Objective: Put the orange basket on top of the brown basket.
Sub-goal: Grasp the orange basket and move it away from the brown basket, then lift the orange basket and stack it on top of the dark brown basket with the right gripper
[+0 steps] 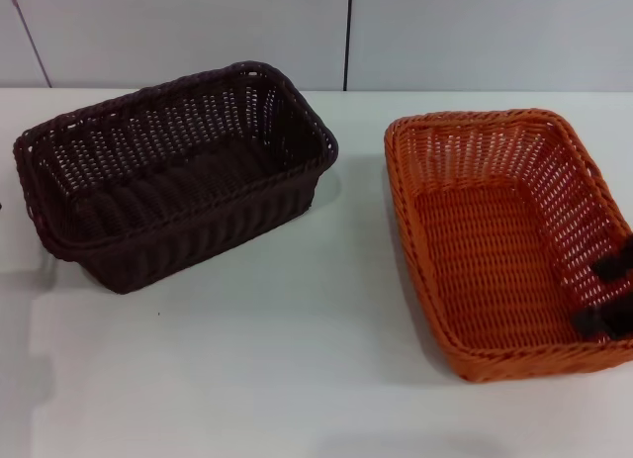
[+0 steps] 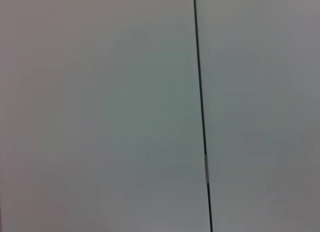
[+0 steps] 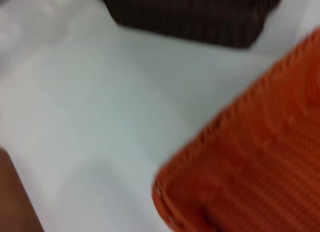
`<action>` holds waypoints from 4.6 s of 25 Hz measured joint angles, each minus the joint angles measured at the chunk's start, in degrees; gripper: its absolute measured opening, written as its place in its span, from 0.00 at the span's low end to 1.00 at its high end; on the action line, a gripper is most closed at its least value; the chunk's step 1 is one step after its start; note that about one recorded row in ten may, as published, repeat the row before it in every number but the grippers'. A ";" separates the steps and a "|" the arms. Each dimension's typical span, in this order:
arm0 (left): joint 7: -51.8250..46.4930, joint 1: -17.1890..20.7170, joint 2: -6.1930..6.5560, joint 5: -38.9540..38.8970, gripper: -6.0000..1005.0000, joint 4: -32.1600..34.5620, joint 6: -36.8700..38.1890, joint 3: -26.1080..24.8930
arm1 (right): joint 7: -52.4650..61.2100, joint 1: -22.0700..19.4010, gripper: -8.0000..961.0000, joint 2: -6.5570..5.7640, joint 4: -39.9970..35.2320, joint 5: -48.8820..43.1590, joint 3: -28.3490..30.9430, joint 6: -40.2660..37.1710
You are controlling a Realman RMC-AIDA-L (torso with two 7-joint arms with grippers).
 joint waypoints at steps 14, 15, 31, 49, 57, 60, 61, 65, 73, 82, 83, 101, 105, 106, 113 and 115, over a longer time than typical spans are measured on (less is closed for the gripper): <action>-3.01 -0.66 0.12 -0.30 0.79 0.94 0.10 0.44 | -4.70 2.44 0.74 3.62 5.74 -10.91 -8.29 3.26; -3.03 -0.66 0.12 -0.28 0.79 0.95 0.10 0.46 | -4.71 2.61 0.74 3.77 6.18 -11.77 -9.34 3.78; -3.07 -0.73 0.15 -0.25 0.79 1.50 0.17 0.45 | -2.89 4.27 0.71 4.78 16.72 -16.52 -21.80 14.08; -3.07 -2.27 0.34 0.16 0.79 4.12 0.38 -0.03 | 3.17 5.25 0.33 4.81 11.46 -20.64 -25.57 16.70; -3.19 -2.48 0.38 -0.04 0.79 4.70 0.71 -0.17 | 6.02 5.71 0.22 4.77 2.11 -23.43 -27.86 14.97; -3.91 -2.71 0.38 -0.01 0.79 5.24 0.75 -0.18 | 6.14 6.80 0.20 4.81 0.56 -24.08 -28.07 14.50; -6.23 -3.06 0.38 0.17 0.79 6.43 1.61 -0.20 | 6.18 7.12 0.19 4.84 0.14 -24.16 -28.35 14.41; -8.21 -3.24 0.41 0.23 0.79 7.32 2.81 -0.21 | 6.80 8.16 0.19 4.84 -1.73 -24.54 -29.61 14.24; -8.80 -3.51 0.55 0.31 0.79 8.13 3.18 -0.93 | 4.99 10.60 0.18 4.75 -7.26 -27.99 -30.37 15.18; -9.06 -3.16 0.42 0.10 0.79 8.71 3.53 -1.69 | -16.59 10.92 0.18 4.79 -12.63 -32.46 -41.31 21.39; -9.08 -3.03 0.40 0.08 0.79 8.71 3.72 -1.69 | -19.10 10.80 0.18 4.79 -12.67 -32.97 -42.18 22.79; -13.28 -2.34 0.04 -0.15 0.79 8.22 4.06 -0.45 | -67.52 5.52 0.18 4.71 5.16 -33.30 -42.25 59.02; -13.97 -2.34 0.00 -0.17 0.79 8.39 4.07 -0.32 | -72.28 8.68 0.19 4.38 14.15 -33.10 -40.60 67.19; -14.69 -2.57 -0.05 -0.25 0.79 8.57 4.11 -0.29 | -72.83 9.40 0.19 4.33 15.59 -32.89 -40.30 68.19; -15.54 -3.09 -0.01 -0.33 0.79 8.68 4.12 -0.38 | -76.21 13.45 0.18 3.29 24.32 -27.19 -40.36 75.60; -15.54 -3.20 0.00 -0.35 0.79 8.71 4.08 -0.56 | -76.86 13.72 0.18 3.23 24.79 -26.11 -40.60 76.15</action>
